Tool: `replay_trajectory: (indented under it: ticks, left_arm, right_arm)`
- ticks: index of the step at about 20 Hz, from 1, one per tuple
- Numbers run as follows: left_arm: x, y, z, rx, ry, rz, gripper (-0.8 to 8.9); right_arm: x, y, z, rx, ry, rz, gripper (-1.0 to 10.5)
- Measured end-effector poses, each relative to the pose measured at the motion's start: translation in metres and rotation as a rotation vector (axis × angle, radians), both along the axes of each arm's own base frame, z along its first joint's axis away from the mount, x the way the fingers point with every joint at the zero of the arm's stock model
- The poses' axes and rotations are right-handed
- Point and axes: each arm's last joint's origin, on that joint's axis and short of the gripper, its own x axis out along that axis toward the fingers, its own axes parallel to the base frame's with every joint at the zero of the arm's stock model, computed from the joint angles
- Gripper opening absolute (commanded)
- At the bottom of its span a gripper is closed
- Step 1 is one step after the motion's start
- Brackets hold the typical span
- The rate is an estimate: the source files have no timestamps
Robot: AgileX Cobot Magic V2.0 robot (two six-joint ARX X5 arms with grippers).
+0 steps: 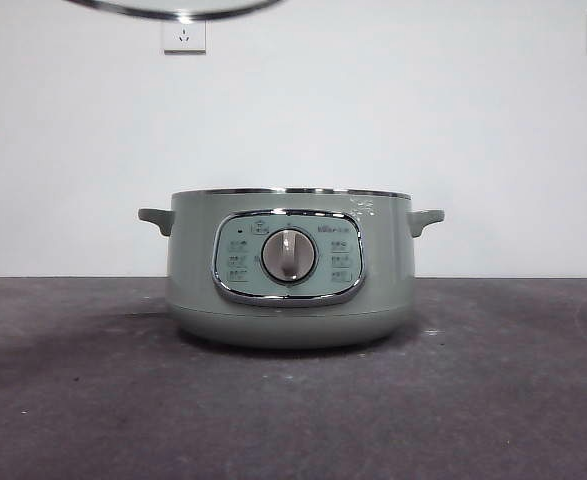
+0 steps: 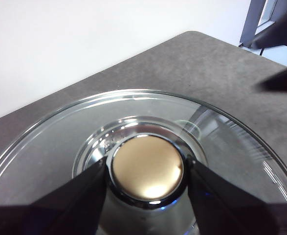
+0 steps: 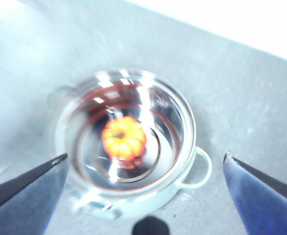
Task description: Pick up the pumpkin,open the lid,put the pumpkin in the pot,close the lid
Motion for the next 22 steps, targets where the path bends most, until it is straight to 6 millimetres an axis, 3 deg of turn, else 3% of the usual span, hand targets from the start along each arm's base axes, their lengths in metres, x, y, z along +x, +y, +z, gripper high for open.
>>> replay_trajectory:
  ticks: [4,7,13,22]
  left_arm:
    - [0.039,-0.018,-0.019,-0.001,0.010,-0.018,-0.09]
    - [0.057,-0.029,-0.032,0.003,0.026,-0.032,-0.08]
    - [0.089,-0.051,-0.061,0.016,0.051,-0.050,-0.09]
    - [0.121,-0.077,-0.100,0.036,0.081,-0.075,-0.09]
  right_arm:
    - [-0.060,-0.037,0.028,0.056,-0.063,-0.006,6.0]
    - [-0.080,-0.049,0.034,0.074,-0.080,-0.009,6.0]
    - [-0.110,-0.068,0.040,0.097,-0.103,-0.013,6.0]
    - [-0.122,-0.076,0.034,0.063,-0.043,-0.016,6.0]
